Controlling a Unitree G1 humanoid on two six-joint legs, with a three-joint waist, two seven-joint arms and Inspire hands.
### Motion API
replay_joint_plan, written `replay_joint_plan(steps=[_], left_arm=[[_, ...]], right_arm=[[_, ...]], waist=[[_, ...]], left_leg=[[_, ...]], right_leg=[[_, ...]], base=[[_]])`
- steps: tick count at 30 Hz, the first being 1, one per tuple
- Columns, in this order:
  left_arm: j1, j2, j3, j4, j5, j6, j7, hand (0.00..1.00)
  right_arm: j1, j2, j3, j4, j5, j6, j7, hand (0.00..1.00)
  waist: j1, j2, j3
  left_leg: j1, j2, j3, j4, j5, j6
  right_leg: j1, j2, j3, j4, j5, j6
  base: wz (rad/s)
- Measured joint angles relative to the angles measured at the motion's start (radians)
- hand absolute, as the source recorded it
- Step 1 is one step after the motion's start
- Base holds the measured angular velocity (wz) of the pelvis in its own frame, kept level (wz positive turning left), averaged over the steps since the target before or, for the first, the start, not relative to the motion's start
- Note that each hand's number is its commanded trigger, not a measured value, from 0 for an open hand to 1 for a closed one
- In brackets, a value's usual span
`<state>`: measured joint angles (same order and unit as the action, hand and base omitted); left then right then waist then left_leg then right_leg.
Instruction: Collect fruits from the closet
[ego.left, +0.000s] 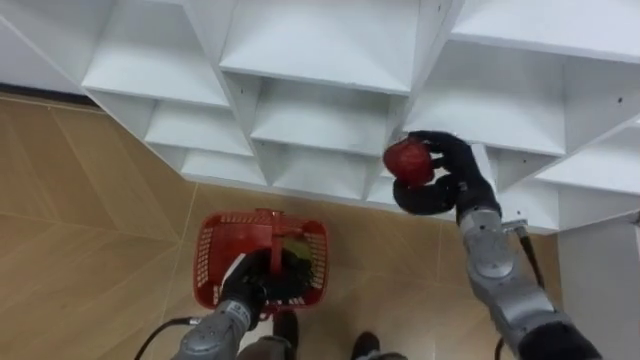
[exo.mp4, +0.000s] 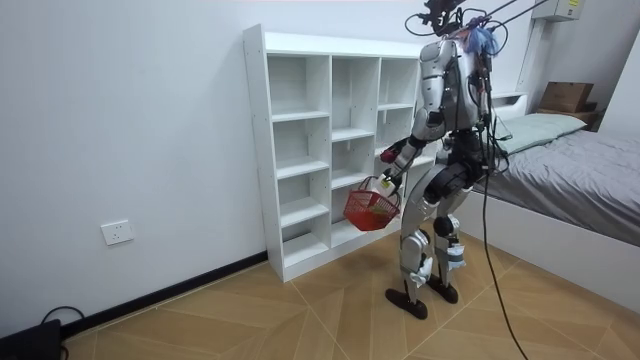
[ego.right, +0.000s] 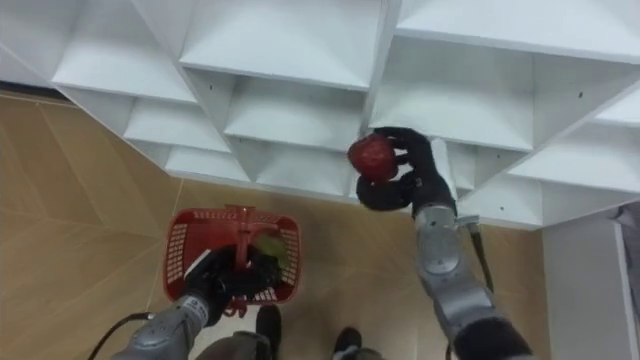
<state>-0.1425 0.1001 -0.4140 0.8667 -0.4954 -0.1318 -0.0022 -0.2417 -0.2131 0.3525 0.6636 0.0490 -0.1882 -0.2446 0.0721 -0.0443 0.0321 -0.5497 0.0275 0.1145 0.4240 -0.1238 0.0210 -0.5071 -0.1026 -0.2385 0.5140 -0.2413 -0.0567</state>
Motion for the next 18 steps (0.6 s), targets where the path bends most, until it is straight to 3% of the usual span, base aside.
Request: replay_joint_plan(steps=[5,9,18], left_arm=[[0.030,-0.006,0.016,-0.022,-0.004,-0.003,0.000,1.00],[0.059,-0.004,0.016,-0.046,-0.004,-0.035,0.000,1.00],[0.070,-0.009,-0.005,-0.084,-0.024,-0.044,0.031,1.00]], right_arm=[[0.102,0.032,0.019,-0.057,-0.018,-0.008,0.085,1.00],[0.162,0.032,0.032,-0.073,-0.010,-0.008,0.128,1.00],[0.229,0.026,0.089,-0.127,0.015,-0.007,0.215,1.00]], waist=[[-0.019,0.022,-0.0129],[-0.019,0.022,-0.0127],[-0.023,0.039,-0.0120]], left_leg=[[0.009,0.007,-0.001,-0.007,0.001,0.001],[0.012,0.010,0.001,-0.011,0.002,0.000],[-0.018,0.017,0.007,-0.010,0.003,-0.001]], right_leg=[[0.017,0.012,-0.001,-0.028,0.016,0.001],[0.021,0.017,0.002,-0.037,0.021,0.000],[-0.005,0.023,-0.001,-0.048,0.027,-0.004]], base=[[-0.02],[-0.03],[-0.01]])
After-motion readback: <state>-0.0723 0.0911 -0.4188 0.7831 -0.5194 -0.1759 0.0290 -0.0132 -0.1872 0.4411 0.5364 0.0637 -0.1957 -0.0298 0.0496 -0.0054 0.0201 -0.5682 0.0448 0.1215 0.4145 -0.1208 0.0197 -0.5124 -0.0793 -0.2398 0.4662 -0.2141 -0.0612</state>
